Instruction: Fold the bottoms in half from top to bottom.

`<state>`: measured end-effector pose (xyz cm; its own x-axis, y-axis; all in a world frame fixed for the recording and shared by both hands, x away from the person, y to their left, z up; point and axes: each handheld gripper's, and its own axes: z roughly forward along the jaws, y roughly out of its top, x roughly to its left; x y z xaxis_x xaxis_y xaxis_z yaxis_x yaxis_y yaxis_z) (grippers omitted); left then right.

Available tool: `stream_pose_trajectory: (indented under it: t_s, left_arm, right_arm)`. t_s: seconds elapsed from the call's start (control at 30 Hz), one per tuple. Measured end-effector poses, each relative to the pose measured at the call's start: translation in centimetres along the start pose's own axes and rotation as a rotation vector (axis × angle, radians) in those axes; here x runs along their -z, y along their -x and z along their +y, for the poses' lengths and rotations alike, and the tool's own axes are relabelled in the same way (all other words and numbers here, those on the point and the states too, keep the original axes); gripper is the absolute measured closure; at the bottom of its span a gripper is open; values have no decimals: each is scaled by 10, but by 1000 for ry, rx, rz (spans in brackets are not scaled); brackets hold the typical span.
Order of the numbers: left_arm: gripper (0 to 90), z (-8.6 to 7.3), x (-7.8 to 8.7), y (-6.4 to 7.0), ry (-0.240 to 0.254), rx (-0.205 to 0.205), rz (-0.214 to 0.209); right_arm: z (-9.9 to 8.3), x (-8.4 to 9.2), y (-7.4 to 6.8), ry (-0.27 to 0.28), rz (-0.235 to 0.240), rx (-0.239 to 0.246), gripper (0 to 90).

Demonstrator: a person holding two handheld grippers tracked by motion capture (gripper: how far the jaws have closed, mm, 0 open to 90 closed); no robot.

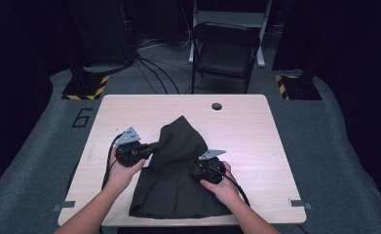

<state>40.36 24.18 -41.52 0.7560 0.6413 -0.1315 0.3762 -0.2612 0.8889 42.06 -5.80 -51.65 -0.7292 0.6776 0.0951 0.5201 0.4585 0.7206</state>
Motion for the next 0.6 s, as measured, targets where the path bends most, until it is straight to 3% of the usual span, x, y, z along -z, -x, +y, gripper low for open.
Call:
stream_pose_trajectory:
  t_s: [0.07,0.27,0.4,0.6]
  left_arm:
    - [854,-7,6,-1,-11,-4,6]
    - [854,-33,13,-3,-47,39,4]
    - [854,-50,11,0,-77,81,-32]
    - [854,-68,6,7,-143,65,-60]
  right_arm:
    - [0,0,0,-1,-1,-5,430]
    - [1,2,3,-9,12,-22,439]
    - [4,3,5,-39,22,-19,442]
    - [7,6,11,-76,58,-56,453]
